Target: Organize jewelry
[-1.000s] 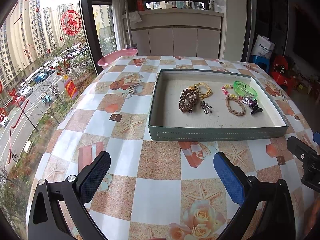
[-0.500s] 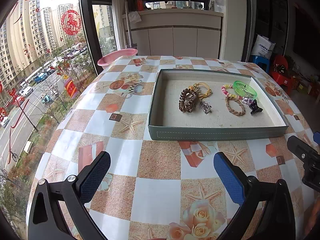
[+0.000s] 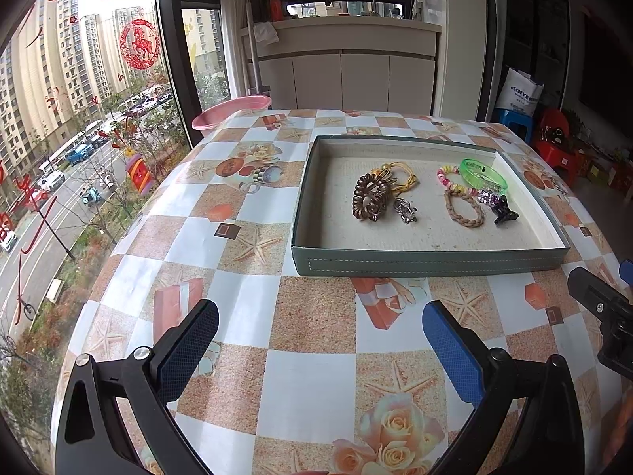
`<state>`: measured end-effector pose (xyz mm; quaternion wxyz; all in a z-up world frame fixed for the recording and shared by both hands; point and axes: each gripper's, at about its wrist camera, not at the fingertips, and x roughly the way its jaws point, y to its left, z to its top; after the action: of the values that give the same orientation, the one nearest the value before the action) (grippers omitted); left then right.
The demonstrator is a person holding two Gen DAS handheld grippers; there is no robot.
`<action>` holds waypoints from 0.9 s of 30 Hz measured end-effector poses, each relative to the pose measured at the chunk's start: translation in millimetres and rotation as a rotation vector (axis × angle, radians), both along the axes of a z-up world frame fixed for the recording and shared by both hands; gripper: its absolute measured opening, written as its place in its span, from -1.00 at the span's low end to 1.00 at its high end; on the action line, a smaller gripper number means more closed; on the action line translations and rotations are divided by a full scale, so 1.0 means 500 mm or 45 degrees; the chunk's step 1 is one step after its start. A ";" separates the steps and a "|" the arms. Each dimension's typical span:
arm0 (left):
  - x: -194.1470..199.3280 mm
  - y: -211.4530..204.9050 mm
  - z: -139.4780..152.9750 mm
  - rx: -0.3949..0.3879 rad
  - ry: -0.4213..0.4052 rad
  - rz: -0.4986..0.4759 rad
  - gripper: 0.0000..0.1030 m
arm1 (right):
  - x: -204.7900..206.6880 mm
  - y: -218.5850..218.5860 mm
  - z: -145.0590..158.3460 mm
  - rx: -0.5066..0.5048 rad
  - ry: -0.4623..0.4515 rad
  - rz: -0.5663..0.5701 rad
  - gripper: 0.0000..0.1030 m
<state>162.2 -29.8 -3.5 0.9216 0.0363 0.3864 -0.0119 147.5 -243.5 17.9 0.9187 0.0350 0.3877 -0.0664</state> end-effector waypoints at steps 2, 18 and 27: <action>0.000 0.000 0.000 0.000 -0.001 0.001 1.00 | 0.000 0.001 0.000 0.000 -0.001 0.000 1.00; -0.002 -0.001 -0.001 -0.002 0.009 -0.004 1.00 | -0.002 0.002 0.001 0.003 -0.001 0.001 1.00; -0.001 0.000 -0.002 -0.005 0.010 -0.003 1.00 | -0.002 0.002 0.001 0.003 -0.002 0.000 1.00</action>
<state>161.5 -29.9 -4.3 0.9201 0.0348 0.3898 -0.0138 146.5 -242.7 18.3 0.9190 0.0363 0.3871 -0.0658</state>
